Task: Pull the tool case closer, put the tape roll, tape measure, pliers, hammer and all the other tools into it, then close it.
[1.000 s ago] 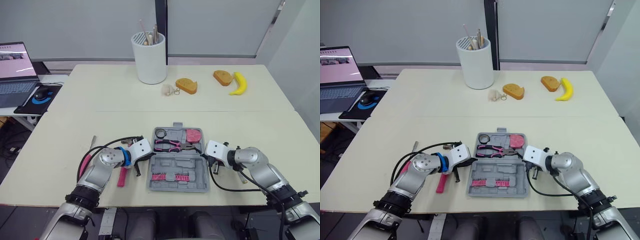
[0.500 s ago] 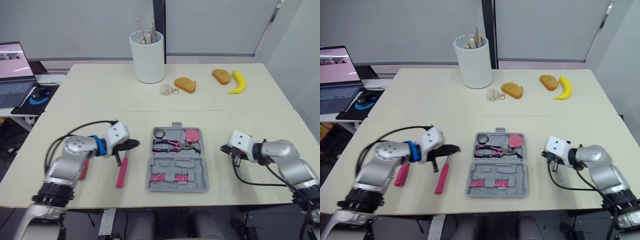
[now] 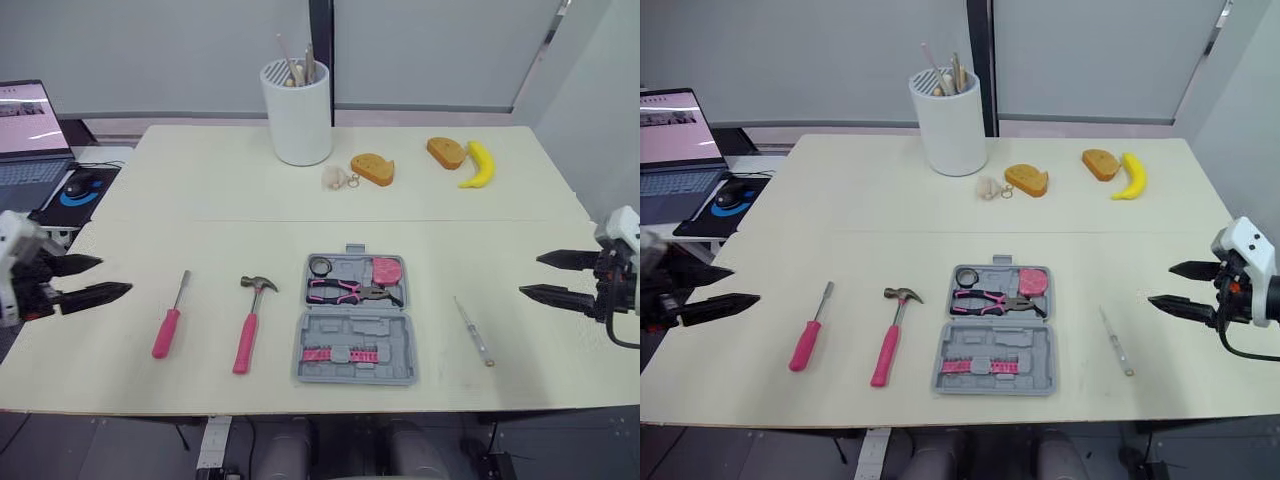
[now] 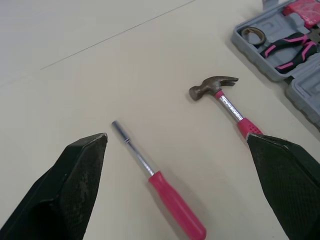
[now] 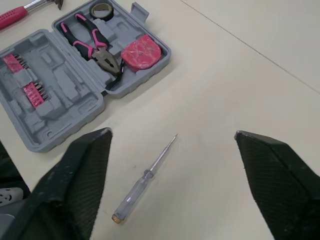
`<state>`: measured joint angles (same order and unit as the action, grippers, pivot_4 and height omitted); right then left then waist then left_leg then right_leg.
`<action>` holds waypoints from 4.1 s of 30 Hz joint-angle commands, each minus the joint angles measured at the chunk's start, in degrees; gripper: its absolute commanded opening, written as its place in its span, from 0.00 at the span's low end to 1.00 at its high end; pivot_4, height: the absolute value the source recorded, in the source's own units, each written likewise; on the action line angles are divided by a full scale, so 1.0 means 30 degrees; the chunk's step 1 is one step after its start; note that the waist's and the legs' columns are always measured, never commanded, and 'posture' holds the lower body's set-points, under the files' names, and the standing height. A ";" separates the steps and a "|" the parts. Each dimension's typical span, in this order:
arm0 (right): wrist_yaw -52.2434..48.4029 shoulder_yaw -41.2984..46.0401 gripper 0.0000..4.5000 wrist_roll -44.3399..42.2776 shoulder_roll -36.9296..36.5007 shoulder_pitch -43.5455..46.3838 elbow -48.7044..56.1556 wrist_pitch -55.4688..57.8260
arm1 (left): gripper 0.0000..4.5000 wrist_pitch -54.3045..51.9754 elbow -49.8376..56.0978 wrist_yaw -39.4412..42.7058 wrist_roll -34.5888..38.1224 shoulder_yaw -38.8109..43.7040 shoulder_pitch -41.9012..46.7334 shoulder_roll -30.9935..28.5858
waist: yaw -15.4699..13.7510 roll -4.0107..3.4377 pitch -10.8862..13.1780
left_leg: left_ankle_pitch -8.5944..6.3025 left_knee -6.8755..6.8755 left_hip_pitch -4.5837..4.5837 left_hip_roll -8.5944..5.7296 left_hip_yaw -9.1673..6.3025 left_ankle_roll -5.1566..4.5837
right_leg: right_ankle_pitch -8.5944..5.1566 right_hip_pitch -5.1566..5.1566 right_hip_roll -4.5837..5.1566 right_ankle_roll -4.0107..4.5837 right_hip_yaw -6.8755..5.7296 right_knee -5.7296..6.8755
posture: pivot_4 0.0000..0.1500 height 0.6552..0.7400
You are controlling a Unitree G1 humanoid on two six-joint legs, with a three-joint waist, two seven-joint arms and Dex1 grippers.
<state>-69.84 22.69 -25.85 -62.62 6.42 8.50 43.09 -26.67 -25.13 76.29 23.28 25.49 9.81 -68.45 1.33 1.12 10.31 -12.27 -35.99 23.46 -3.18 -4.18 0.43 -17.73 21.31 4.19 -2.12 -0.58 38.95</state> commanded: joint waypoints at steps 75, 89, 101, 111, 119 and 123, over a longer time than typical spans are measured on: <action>0.6070 -0.2185 0.99 0.0918 0.3095 -0.3672 0.5071 -0.0277 | 1.00 -0.2079 1.9161 -0.4303 0.3745 -1.1100 0.2602 0.8414 | -0.0135 -0.0007 -0.0008 | 0.0002 -0.0189 0.0111 -0.0015 -0.0015 -0.0008 | 0.0042 -0.0031 -0.0073 -0.0059 0.0018 0.0020 | 1.00 1.00; 1.2699 -0.5243 0.99 0.4083 0.8321 -0.3726 0.3311 -0.0452 | 1.00 -0.0321 1.8917 -0.4449 0.2203 -1.1833 0.2063 0.8805 | -0.0220 -0.0012 -0.0014 | 0.0003 -0.0174 0.0113 -0.0016 -0.0032 -0.0007 | 0.0040 -0.0014 -0.0075 -0.0056 0.0009 0.0024 | 1.00 1.00; 1.3432 -0.5433 0.56 0.4047 0.9350 -0.3584 0.1718 0.0094 | 1.00 -0.0515 1.8913 -0.4683 0.2283 -1.1796 0.1994 0.8790 | -0.0181 -0.0017 -0.0019 | 0.0003 -0.0175 0.0104 -0.0009 -0.0037 -0.0008 | 0.0040 -0.0022 -0.0089 -0.0055 0.0004 0.0030 | 1.00 1.00; 1.3703 -0.5328 0.08 0.3566 1.0322 -0.4229 0.3006 0.0597 | 1.00 -0.0463 1.9031 -0.4928 0.2284 -1.1745 0.1979 0.8808 | -0.0155 -0.0017 -0.0023 | 0.0002 -0.0174 0.0102 -0.0005 -0.0040 -0.0009 | 0.0040 -0.0026 -0.0094 -0.0055 0.0002 0.0030 | 1.00 1.00; 1.6414 -0.4259 0.07 0.2920 1.2753 -0.3024 0.4723 0.3306 | 1.00 -0.0559 1.9093 -0.4890 0.2359 -1.1767 0.1994 0.8731 | -0.0015 -0.0025 -0.0024 | 0.0003 -0.0174 0.0101 -0.0001 -0.0038 -0.0008 | 0.0041 -0.0014 -0.0100 -0.0055 0.0012 0.0040 | 1.00 1.00; 1.8805 -0.3777 0.07 0.3073 1.4740 -0.2282 0.5480 0.4977 | 1.00 -0.0667 1.8956 -0.4910 0.2354 -1.1859 0.2328 0.8875 | 0.0003 -0.0026 -0.0025 | 0.0003 -0.0167 0.0103 -0.0001 -0.0042 -0.0008 | 0.0041 -0.0004 -0.0100 -0.0055 0.0014 0.0045 | 1.00 1.00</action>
<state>-16.06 9.74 -16.58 -18.99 -0.94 22.25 56.35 -28.64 31.00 61.76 30.05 -9.79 15.96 -42.24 1.34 1.04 10.23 -12.26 -36.48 23.77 -3.19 -4.31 0.41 -17.61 21.30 3.89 -2.28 -0.54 39.09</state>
